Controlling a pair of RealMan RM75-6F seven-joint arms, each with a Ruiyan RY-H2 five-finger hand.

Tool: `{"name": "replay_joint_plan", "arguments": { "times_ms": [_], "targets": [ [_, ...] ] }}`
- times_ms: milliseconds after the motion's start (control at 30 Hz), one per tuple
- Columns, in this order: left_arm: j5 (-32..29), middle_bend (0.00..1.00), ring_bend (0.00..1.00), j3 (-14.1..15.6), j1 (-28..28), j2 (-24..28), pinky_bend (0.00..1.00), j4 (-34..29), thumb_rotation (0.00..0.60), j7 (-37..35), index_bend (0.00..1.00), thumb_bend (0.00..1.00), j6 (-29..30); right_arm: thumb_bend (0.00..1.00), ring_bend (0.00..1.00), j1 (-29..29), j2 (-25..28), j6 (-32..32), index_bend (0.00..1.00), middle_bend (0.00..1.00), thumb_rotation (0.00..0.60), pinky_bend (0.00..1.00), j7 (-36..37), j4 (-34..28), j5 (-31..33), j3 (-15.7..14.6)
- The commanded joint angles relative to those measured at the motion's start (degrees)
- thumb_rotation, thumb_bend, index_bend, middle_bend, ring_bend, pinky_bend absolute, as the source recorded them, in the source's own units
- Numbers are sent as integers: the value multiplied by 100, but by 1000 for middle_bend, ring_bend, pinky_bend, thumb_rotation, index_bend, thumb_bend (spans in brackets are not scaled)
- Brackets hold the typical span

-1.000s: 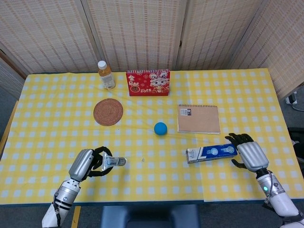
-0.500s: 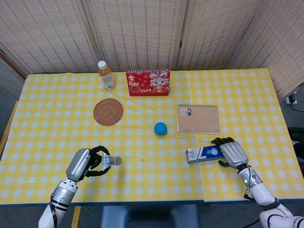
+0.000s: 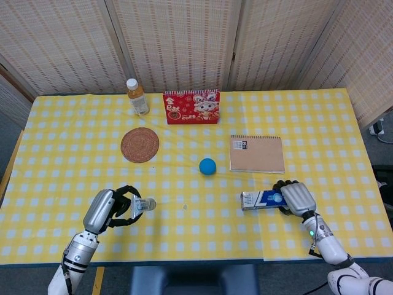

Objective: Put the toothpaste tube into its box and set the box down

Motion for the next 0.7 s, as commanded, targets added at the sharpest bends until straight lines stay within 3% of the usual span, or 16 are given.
{"name": "replay_joint_plan", "arguments": {
  "times_ms": [33, 233, 533, 600, 633, 700],
  "targets": [
    [-25, 1000, 1000, -36, 7, 45, 1000, -64, 600, 20, 784, 595, 28, 292, 366, -47, -140, 185, 445, 371, 600, 472, -102, 117, -22, 4],
    [-5, 1000, 1000, -159, 48, 273, 1000, -360, 600, -77, 784, 595, 162, 292, 383, -100, -134, 436, 466, 388, 600, 485, 266, -2, -183, 22],
    [-361, 1000, 1000, -640, 24, 893, 1000, -1194, 600, -363, 784, 596, 260, 292, 408, -184, -483, 1507, 466, 384, 600, 485, 2085, 337, -1132, 58],
    [-378, 1000, 1000, -768, 23, 961, 1000, -1322, 600, -422, 783, 597, 352, 292, 408, -164, -627, 1670, 466, 383, 600, 485, 2407, 482, -1273, 63],
    [-840, 1000, 1000, -1134, -223, 1266, 1000, -1484, 600, -374, 783, 599, 83, 292, 408, -145, -690, 1715, 466, 381, 600, 485, 2476, 543, -1326, 62],
    [-480, 1000, 1000, -757, 16, 1190, 1000, -1662, 600, -323, 784, 600, 243, 292, 407, -86, -841, 1781, 466, 376, 600, 485, 2669, 653, -1440, 54]
  ]
}}
